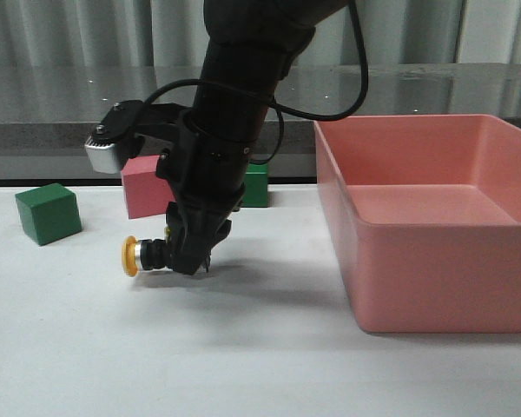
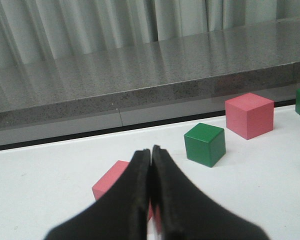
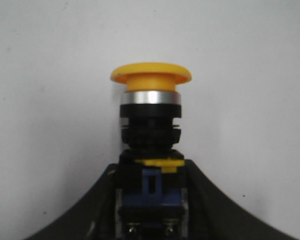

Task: Place and stand button with both arms
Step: 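Carry the button out of the bin and lower it onto the table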

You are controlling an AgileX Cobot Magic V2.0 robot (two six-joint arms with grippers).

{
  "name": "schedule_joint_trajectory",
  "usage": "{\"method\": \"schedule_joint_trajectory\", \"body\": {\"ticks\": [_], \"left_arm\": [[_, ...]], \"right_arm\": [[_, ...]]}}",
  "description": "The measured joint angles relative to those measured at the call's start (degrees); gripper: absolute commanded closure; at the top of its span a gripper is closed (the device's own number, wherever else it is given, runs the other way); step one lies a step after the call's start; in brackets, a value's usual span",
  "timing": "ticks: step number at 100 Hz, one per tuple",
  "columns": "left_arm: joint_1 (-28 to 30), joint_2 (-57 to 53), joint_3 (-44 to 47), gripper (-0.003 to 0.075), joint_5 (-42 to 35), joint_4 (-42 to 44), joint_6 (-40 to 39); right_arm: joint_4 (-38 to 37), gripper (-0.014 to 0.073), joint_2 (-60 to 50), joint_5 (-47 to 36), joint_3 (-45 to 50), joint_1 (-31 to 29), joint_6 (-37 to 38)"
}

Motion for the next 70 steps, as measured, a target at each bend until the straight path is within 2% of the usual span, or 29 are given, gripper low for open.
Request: {"method": "schedule_joint_trajectory", "body": {"ticks": [21, 28, 55, 70], "left_arm": [[0.0, 0.0, 0.0, 0.0739, 0.0, 0.0, 0.0], [0.0, 0.0, 0.0, 0.074, 0.0, 0.0, 0.0], [0.0, 0.0, 0.0, 0.0739, 0.0, 0.0, 0.0], [0.0, 0.0, 0.0, 0.0739, 0.0, 0.0, 0.0]], "right_arm": [[0.0, 0.0566, 0.5, 1.5, -0.1, 0.0, 0.0], [0.0, 0.0539, 0.5, 1.7, -0.1, 0.0, -0.1], [1.0, 0.0226, 0.5, 2.4, -0.1, 0.0, -0.1], [1.5, 0.0125, 0.5, 2.4, -0.1, 0.0, -0.1]]}}
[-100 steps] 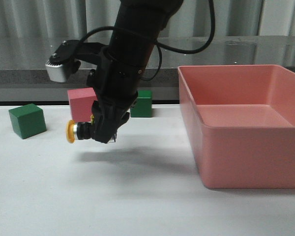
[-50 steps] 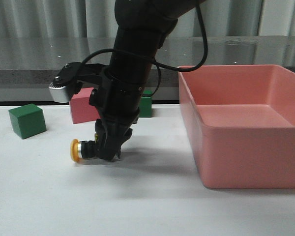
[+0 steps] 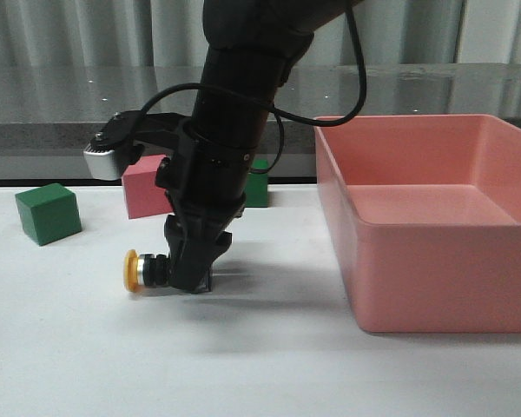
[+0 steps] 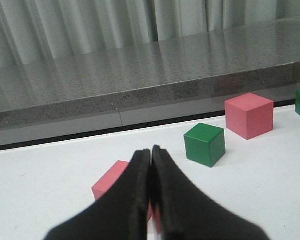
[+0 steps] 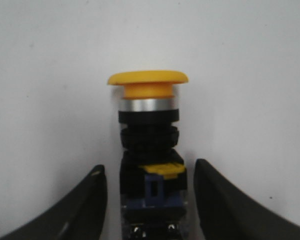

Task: Place and stand button with both arms

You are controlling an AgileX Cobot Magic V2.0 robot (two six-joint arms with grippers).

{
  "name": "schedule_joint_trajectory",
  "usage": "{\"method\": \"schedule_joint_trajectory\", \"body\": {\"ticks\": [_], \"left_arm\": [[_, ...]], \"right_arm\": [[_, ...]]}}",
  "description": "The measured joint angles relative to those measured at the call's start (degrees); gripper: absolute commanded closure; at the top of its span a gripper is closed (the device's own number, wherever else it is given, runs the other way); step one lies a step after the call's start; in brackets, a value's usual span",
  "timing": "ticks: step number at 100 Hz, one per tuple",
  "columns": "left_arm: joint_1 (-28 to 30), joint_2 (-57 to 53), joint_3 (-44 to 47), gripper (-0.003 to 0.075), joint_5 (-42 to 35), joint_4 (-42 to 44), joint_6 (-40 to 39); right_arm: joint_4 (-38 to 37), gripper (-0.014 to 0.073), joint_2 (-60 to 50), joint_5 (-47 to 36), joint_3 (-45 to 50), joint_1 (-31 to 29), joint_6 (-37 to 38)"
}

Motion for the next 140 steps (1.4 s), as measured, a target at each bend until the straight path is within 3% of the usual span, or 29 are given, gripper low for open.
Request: {"method": "schedule_joint_trajectory", "body": {"ticks": [32, 45, 54, 71, 85, 97, 112, 140], "left_arm": [[0.0, 0.0, 0.0, 0.074, 0.0, 0.0, 0.0], [0.0, 0.0, 0.0, 0.074, 0.0, 0.0, 0.0], [0.0, 0.0, 0.0, 0.0739, 0.0, 0.0, 0.0], [0.0, 0.0, 0.0, 0.0739, 0.0, 0.0, 0.0], [0.0, 0.0, 0.0, 0.0739, 0.0, 0.0, 0.0], [0.0, 0.0, 0.0, 0.074, 0.0, 0.0, 0.0], [0.0, 0.0, 0.0, 0.0739, 0.0, 0.0, 0.0], [0.0, 0.0, 0.0, 0.0739, 0.0, 0.0, 0.0]], "right_arm": [[0.2, 0.0104, -2.8, 2.2, -1.4, -0.3, 2.8], [0.4, 0.0144, -7.7, 4.4, -4.3, -2.0, 7.5], [0.6, 0.0264, -11.5, 5.9, -5.8, -4.2, 11.6], [0.7, 0.0575, -17.5, 8.1, -6.1, -11.0, 19.8], [0.7, 0.0688, -21.1, 7.3, -4.3, -17.5, 22.9], [0.8, 0.0706, -25.3, 3.1, 1.9, -21.8, 24.7], [0.9, 0.0706, -33.6, -7.8, 16.8, -25.5, 27.1], [1.5, 0.0706, -54.8, -26.2, 45.4, -27.0, 31.6]]}}
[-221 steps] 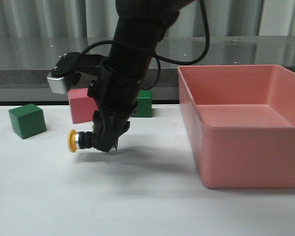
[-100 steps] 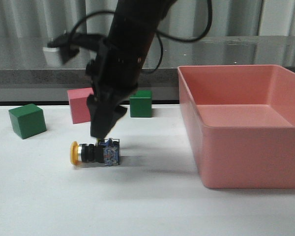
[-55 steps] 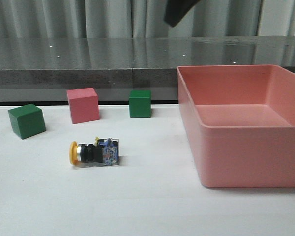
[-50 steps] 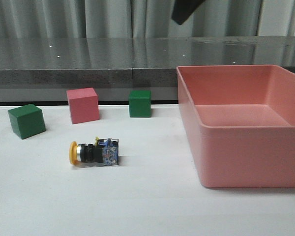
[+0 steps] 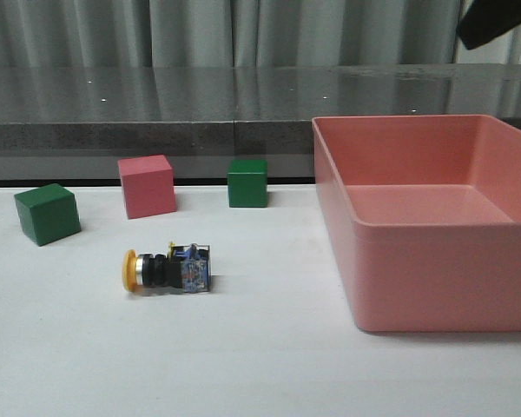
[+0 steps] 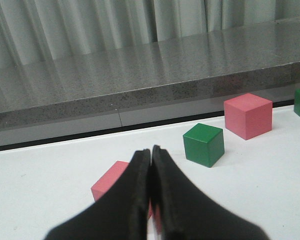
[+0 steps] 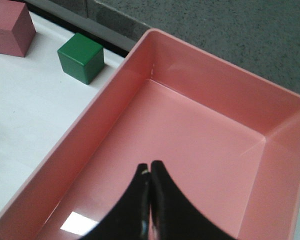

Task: Place and stand button with both arms

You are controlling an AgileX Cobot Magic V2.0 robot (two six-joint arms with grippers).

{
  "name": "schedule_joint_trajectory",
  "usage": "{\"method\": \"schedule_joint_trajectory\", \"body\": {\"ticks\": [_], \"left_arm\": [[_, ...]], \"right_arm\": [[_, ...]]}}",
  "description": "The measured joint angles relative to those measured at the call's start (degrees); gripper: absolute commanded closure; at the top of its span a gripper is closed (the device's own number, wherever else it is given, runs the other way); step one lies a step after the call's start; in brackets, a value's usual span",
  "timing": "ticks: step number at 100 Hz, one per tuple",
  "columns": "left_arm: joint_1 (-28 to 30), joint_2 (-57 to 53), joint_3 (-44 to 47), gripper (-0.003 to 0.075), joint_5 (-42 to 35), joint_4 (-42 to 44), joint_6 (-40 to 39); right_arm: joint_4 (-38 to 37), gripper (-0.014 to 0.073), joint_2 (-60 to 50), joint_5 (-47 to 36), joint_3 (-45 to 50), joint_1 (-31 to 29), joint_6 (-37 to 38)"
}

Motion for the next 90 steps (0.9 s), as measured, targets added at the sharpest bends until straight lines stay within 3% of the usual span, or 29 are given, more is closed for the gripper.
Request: {"method": "schedule_joint_trajectory", "body": {"ticks": [44, 68, 90], "left_arm": [[0.0, 0.0, 0.0, 0.0739, 0.0, 0.0, 0.0], [0.0, 0.0, 0.0, 0.0739, -0.1, 0.0, 0.0], [0.0, 0.0, 0.0, 0.0739, -1.7, 0.0, 0.0]], "right_arm": [[0.3, 0.0706, -31.4, -7.0, 24.5, 0.0, 1.5], [0.4, 0.0706, -46.7, -5.7, 30.4, 0.0, 1.5], [0.4, 0.0706, -51.5, -2.6, 31.1, 0.0, 1.7]]}}
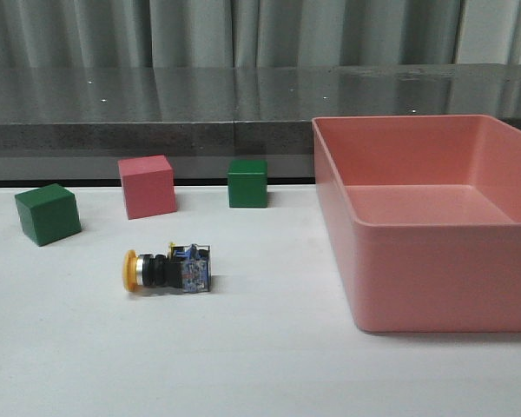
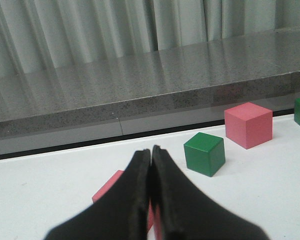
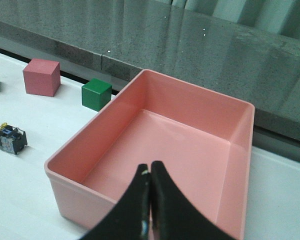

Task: Place and stand button with both arms

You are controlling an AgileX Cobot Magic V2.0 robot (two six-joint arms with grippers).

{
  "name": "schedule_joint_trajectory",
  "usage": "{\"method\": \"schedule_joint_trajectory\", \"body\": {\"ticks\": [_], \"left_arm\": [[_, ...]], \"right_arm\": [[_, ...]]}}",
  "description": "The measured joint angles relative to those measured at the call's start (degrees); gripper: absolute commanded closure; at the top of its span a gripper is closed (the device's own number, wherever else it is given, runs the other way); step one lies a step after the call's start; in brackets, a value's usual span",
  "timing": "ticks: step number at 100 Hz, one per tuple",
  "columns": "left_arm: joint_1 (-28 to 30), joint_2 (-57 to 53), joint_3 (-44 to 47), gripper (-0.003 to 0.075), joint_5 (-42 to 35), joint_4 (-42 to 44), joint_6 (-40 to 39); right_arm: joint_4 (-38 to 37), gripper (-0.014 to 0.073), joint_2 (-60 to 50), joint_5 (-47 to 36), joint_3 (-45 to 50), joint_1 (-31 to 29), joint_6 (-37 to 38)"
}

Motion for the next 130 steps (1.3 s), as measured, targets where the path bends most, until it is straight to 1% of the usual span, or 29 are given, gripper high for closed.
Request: {"method": "schedule_joint_trajectory", "body": {"ticks": [7, 12, 25, 29, 34, 43, 50, 67, 83, 88, 95, 99, 100, 102, 103, 104, 105, 106, 107, 109, 110, 111, 112, 113, 114, 117, 119, 130], "left_arm": [[0.0, 0.0, 0.0, 0.0739, -0.4, -0.6, 0.0], [0.0, 0.0, 0.0, 0.0739, -1.4, -2.9, 0.0], [0.0, 0.0, 0.0, 0.074, -3.7, -16.1, 0.0], [0.0, 0.0, -0.4, 0.0739, -2.9, -19.5, 0.0], [0.0, 0.0, -1.6, 0.0739, -0.5, -21.5, -0.1], [0.0, 1.5, -7.1, 0.0739, 5.9, -22.1, 0.4], [0.0, 5.2, -12.6, 0.0739, 10.0, -22.1, 1.6], [0.0, 19.6, -26.2, 0.0739, 19.4, -22.1, 5.3], [0.0, 32.9, -36.1, 0.0737, 24.6, -22.2, 10.8], [0.0, 36.3, -38.2, 0.0718, 25.4, -22.6, 13.1], [0.0, 40.6, -40.8, 0.0629, 26.4, -23.5, 16.6], [0.0, 42.5, -42.0, 0.0539, 26.7, -24.5, 18.6], [0.0, 43.2, -42.2, 0.0503, 26.9, -24.7, 18.9], [0.0, 44.1, -42.7, 0.0463, 27.0, -25.2, 19.9], [0.0, 44.5, -43.0, 0.0421, 27.2, -25.4, 20.6], [0.0, 45.1, -43.2, 0.0398, 27.3, -25.8, 21.0], [0.0, 45.4, -43.4, 0.0352, 27.5, -26.0, 21.3], [0.0, 45.7, -43.6, 0.0329, 27.4, -26.3, 22.0], [0.0, 46.2, -43.7, 0.0281, 27.6, -26.5, 22.4], [0.0, 46.9, -43.9, 0.0234, 27.7, -27.0, 23.5], [0.0, 47.1, -44.2, 0.0188, 27.8, -27.1, 24.3], [0.0, 47.5, -44.3, 0.0167, 27.8, -27.4, 24.6], [0.0, 47.7, -44.4, 0.0125, 28.0, -27.5, 24.9], [0.0, 47.9, -44.4, 0.0106, 28.0, -27.8, 25.4], [0.0, 48.2, -44.5, 0.007, 28.0, -27.9, 25.6], [0.0, 48.8, -44.7, 0.0011, 28.0, -28.5, 26.5], [0.0, 49.2, -44.7, 0.0, 27.9, -28.9, 26.8], [0.0, 51.2, -44.8, 0.0059, 26.6, -31.6, 27.7]], "right_arm": [[0.0, 0.0706, 0.0, 0.1, 0.0, 0.0, 0.0], [0.0, 0.0706, 0.0, 0.1, 0.0, 0.0, 0.0], [0.0, 0.0706, 0.0, 0.4, 0.0, 0.0, 0.0], [0.0, 0.0706, -0.1, 0.4, 0.0, 0.0, 0.0], [0.0, 0.0706, -0.1, 0.4, 0.0, 0.0, 0.0], [0.0, 0.0706, -0.1, 0.7, 0.0, 0.0, 0.0], [0.0, 0.0706, -0.1, 0.8, 0.0, 0.0, 0.0], [0.0, 0.0706, -0.1, 0.8, 0.0, 0.0, 0.0], [0.0, 0.0706, -0.1, 0.8, 0.0, 0.0, 0.0], [0.0, 0.0706, -0.1, 0.8, 0.0, 0.0, 0.0], [0.0, 0.0706, -0.1, 0.8, 0.0, 0.0, 0.0], [0.0, 0.0706, -0.1, 0.8, 0.0, 0.0, 0.0], [0.0, 0.0706, -0.1, 0.8, 0.0, 0.0, 0.0], [0.0, 0.0706, -0.1, 0.8, 0.0, 0.0, 0.0], [0.0, 0.0706, -0.1, 0.8, 0.0, 0.0, 0.0], [0.0, 0.0706, -0.1, 0.8, 0.0, 0.0, 0.0], [0.0, 0.0706, -0.1, 0.8, 0.0, 0.0, 0.0], [0.0, 0.0706, -0.1, 0.8, 0.0, 0.0, 0.0], [0.0, 0.0706, -0.1, 0.8, 0.0, 0.0, 0.0], [0.0, 0.0706, -0.1, 0.8, 0.0, 0.0, 0.0], [0.0, 0.0706, -0.1, 0.8, 0.0, 0.0, 0.0], [0.0, 0.0706, -0.1, 0.8, 0.0, 0.0, 0.0], [0.0, 0.0706, -0.1, 0.8, 0.0, 0.0, 0.0], [0.0, 0.0706, -0.1, 0.8, 0.0, 0.0, 0.0], [0.0, 0.0706, -0.1, 0.8, 0.0, 0.0, 0.0], [0.0, 0.0706, -0.1, 0.8, 0.0, 0.0, 0.0], [0.0, 0.0706, -0.1, 0.9, 0.0, 0.0, 0.0], [0.0, 0.0706, -0.1, 0.9, 0.0, 0.0, 0.0]]}}
